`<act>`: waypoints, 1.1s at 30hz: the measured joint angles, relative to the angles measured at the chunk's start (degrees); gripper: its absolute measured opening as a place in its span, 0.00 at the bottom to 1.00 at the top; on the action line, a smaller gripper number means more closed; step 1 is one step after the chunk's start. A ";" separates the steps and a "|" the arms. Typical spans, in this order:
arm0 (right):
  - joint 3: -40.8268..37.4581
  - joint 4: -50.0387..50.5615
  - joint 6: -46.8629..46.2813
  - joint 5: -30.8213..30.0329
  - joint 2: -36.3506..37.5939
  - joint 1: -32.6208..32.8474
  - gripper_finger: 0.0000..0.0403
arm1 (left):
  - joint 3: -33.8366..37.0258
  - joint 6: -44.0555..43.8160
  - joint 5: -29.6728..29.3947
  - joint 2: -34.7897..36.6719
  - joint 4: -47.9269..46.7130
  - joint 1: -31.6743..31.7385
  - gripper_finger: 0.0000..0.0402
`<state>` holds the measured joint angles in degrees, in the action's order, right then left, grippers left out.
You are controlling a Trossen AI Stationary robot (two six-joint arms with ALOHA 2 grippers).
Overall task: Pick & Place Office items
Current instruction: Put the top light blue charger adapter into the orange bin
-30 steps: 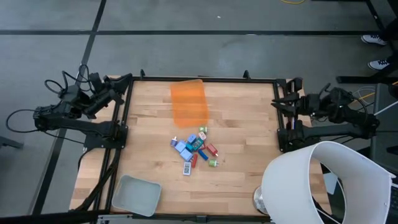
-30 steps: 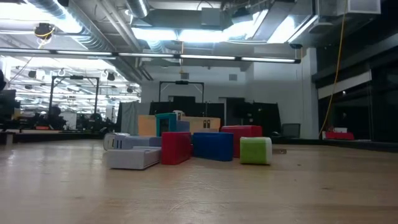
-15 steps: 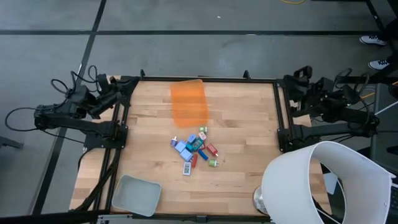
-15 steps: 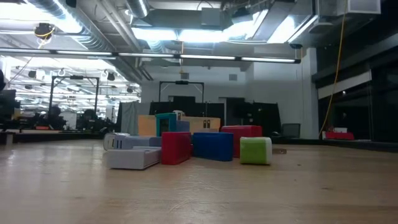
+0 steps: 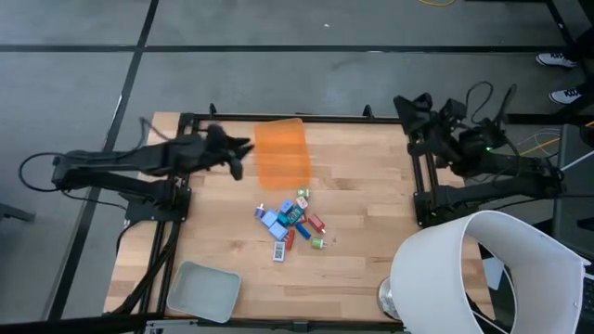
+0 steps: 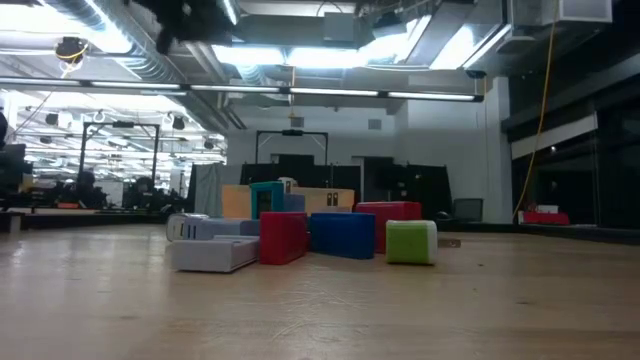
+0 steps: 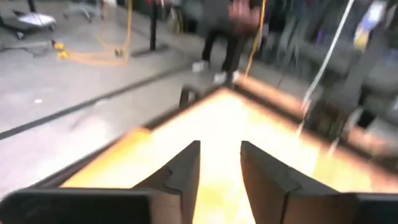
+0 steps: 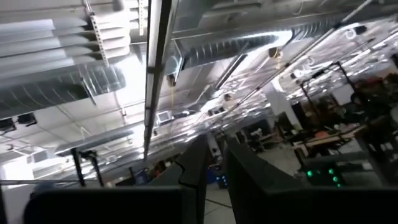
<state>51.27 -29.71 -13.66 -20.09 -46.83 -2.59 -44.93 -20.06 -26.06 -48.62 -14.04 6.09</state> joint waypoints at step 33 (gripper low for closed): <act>14.75 11.28 23.95 -12.05 -8.28 0.00 0.35 | -11.79 27.37 15.89 -27.59 -15.98 -5.42 0.47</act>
<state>66.02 -18.44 10.30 -32.14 -55.11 -2.59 -56.72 7.31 -10.17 -76.22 -30.02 0.67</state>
